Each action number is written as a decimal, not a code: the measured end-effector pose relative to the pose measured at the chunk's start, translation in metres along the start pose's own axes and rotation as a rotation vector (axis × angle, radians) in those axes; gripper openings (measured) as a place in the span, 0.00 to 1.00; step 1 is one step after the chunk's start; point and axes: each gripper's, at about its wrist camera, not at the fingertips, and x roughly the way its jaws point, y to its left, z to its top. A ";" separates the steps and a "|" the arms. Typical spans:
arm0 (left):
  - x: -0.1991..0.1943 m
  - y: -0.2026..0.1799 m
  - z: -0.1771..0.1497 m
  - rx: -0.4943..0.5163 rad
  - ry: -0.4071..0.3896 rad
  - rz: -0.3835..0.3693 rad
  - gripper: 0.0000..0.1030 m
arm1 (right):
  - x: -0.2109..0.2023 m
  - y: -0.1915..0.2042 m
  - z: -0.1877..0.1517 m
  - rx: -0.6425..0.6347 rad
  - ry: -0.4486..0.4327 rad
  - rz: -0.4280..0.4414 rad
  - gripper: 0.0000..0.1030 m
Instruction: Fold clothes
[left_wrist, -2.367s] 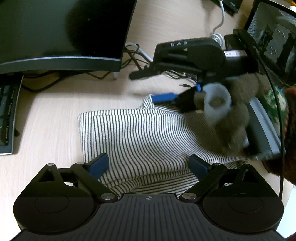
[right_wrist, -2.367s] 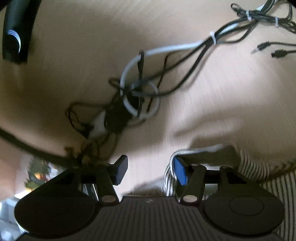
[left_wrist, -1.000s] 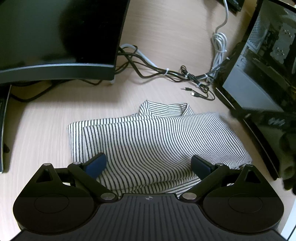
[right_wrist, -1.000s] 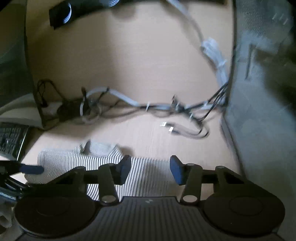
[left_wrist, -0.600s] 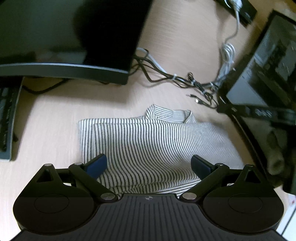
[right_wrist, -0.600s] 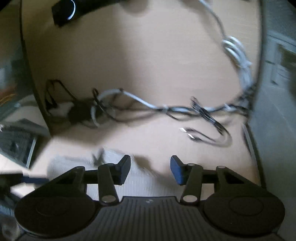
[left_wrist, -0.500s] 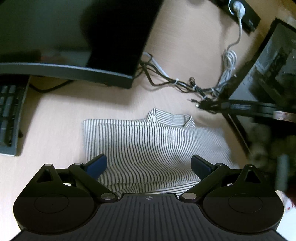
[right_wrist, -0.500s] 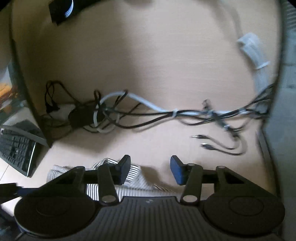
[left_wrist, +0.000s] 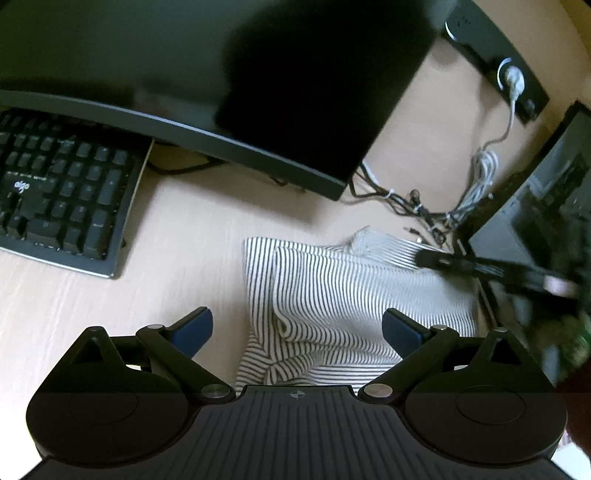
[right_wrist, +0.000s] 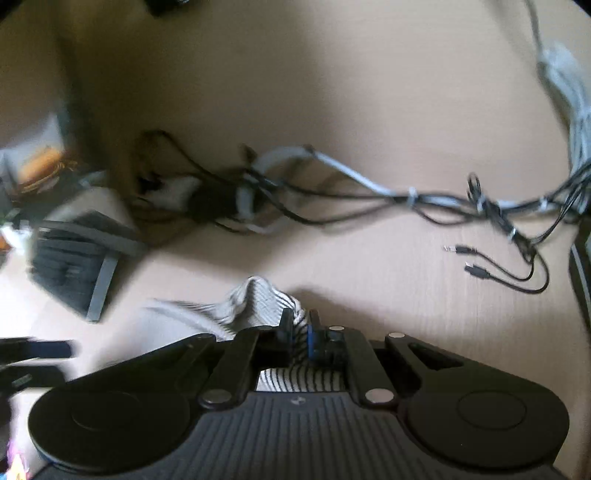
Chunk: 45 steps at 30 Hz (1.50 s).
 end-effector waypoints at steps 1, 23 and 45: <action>-0.002 0.004 0.001 -0.010 -0.002 -0.008 0.98 | -0.015 0.007 -0.004 -0.009 -0.012 0.014 0.06; -0.042 0.007 0.020 0.078 -0.014 -0.131 0.98 | -0.090 0.059 -0.147 0.082 0.039 -0.066 0.06; -0.028 -0.003 -0.027 0.388 0.158 0.007 0.87 | -0.184 0.028 -0.139 0.145 -0.086 -0.109 0.43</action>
